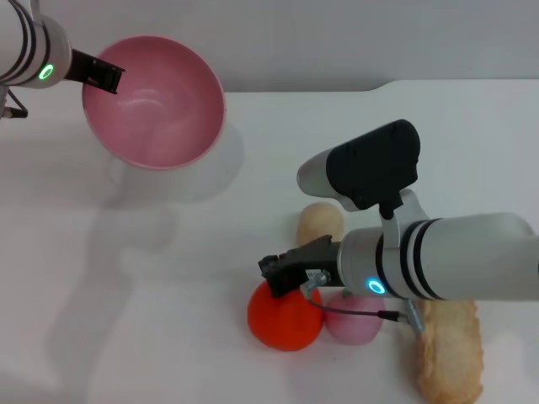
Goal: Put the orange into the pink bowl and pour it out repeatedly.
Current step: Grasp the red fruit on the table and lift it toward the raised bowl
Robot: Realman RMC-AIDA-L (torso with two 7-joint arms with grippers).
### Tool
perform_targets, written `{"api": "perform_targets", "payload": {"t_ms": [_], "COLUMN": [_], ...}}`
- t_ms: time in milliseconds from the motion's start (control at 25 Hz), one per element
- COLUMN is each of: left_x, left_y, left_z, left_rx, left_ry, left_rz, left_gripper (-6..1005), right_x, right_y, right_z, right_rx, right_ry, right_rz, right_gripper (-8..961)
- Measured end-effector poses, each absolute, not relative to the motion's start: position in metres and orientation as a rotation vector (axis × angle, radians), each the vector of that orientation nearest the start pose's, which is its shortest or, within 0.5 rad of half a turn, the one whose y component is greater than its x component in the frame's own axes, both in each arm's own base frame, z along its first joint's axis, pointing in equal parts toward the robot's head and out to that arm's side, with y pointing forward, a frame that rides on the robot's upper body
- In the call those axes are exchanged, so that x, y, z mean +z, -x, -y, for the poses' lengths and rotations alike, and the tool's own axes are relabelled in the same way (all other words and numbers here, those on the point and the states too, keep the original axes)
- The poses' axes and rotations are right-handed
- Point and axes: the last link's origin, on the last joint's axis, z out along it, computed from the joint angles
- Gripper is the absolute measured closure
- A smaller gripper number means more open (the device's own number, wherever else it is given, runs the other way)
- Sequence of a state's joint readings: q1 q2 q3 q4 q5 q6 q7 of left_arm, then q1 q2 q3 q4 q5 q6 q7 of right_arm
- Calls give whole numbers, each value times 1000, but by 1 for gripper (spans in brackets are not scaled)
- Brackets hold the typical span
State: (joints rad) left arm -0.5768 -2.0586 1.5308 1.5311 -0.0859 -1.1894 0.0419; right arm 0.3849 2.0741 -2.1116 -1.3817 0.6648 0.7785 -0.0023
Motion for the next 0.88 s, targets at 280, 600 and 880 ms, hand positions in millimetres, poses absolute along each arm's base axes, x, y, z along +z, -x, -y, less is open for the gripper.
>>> {"api": "perform_targets", "payload": {"t_ms": [280, 600, 880], "left_x": [52, 52, 51], "left_y": [155, 155, 154], "left_z": [-409, -408, -409], "left_rx": [231, 233, 234], "left_ry": [1933, 1933, 1937], "left_rz": [823, 824, 818], "left_gripper": [956, 956, 956], "right_x": [-124, -126, -125], "right_y": [-139, -144, -142], "right_z": [-296, -293, -283], "right_rx": [50, 28, 33], "right_ry": [2524, 2523, 2534], "right_rz": [-1056, -1074, -1095], "right_gripper": [955, 908, 835]}}
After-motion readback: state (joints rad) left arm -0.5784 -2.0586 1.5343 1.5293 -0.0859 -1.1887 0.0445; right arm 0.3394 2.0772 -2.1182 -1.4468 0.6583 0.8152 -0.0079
